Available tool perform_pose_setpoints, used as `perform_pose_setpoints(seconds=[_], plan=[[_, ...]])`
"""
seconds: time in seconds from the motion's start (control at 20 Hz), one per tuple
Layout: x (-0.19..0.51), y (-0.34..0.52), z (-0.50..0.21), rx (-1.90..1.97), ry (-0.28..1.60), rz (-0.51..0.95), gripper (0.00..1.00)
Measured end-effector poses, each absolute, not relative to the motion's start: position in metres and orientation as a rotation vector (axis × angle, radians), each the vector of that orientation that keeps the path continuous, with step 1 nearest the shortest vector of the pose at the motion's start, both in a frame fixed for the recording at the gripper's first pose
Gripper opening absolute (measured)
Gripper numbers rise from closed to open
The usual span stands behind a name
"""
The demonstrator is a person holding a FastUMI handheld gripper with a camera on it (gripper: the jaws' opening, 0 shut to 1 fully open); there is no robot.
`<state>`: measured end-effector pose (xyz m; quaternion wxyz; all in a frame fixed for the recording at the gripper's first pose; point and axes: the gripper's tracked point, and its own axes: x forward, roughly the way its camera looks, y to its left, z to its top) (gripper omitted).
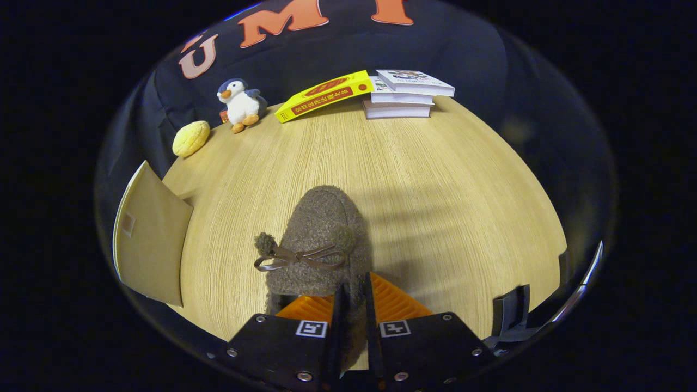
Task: Open the storage box then place both shoes into the box .Put the left shoe in first, then the right shoe, with the right side of both shoes facing outward in a uniform manner.
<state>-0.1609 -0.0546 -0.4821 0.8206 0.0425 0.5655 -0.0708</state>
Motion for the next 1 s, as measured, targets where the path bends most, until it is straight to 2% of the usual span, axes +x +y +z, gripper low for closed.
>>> perform_pose_setpoints(seconds=[0.1, 0.35, 1.0], plan=[[-0.159, -0.055, -0.486, 0.111, 1.212, -0.174, 0.13], [-0.161, -0.052, -0.479, 0.153, 1.233, -0.193, 0.05], [-0.112, 0.059, -0.360, 0.160, 1.126, -0.100, 0.05]])
